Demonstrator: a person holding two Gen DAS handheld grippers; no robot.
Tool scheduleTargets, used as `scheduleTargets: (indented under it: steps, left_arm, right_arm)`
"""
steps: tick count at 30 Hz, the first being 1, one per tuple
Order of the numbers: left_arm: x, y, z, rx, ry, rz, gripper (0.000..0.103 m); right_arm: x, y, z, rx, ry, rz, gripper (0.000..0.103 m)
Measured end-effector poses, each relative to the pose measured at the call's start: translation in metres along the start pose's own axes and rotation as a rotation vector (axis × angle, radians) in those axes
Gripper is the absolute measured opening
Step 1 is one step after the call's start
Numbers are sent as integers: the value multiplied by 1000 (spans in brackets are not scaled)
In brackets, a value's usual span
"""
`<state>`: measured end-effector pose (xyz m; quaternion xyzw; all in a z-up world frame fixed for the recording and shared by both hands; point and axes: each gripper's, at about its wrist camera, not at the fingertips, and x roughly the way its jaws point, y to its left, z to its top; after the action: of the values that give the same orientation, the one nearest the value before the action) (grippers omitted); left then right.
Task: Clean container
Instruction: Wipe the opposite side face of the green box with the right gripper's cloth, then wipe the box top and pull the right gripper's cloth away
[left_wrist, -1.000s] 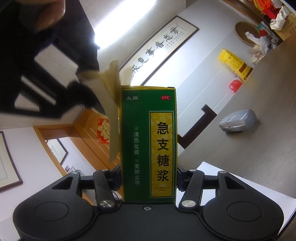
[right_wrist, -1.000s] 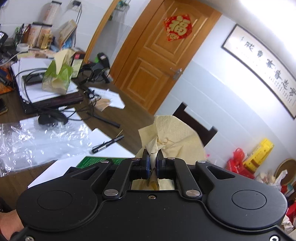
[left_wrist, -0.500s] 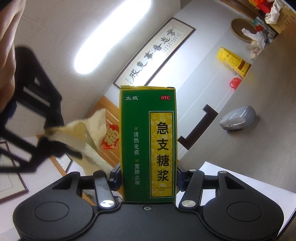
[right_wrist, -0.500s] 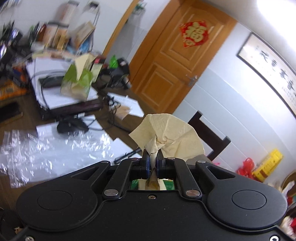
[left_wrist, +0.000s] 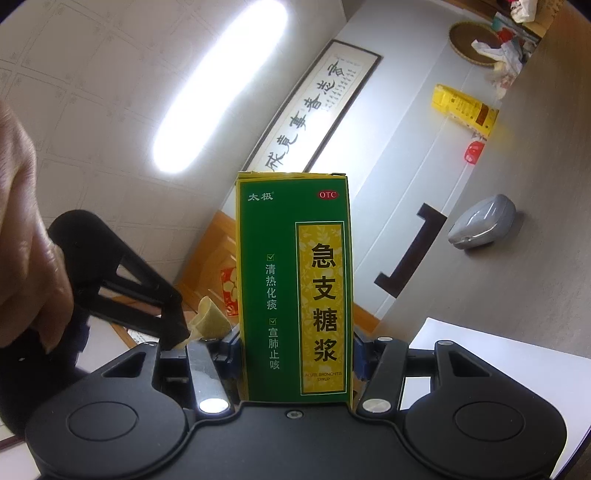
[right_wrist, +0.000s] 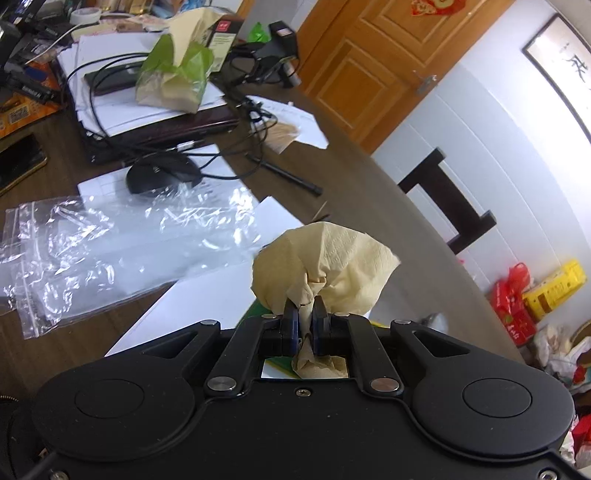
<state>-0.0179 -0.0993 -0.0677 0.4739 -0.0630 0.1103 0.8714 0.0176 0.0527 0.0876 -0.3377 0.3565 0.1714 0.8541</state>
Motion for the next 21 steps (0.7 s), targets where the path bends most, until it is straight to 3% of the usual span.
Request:
scheduleTargets:
  steps: [6, 10, 17, 21]
  left_arm:
    - [2, -1, -1, 0, 7, -1, 52]
    - [4, 0, -1, -7, 15, 1, 53]
    - [3, 1, -1, -21, 30, -14, 53]
    - [4, 4, -1, -32, 43, -9, 53]
  right_arm:
    - [-3, 12, -10, -8, 7, 90, 6]
    - [-17, 4, -11, 36, -57, 92, 6]
    - [-51, -45, -19, 205, -207, 39, 6]
    - [-56, -88, -31, 285, -230, 12, 6]
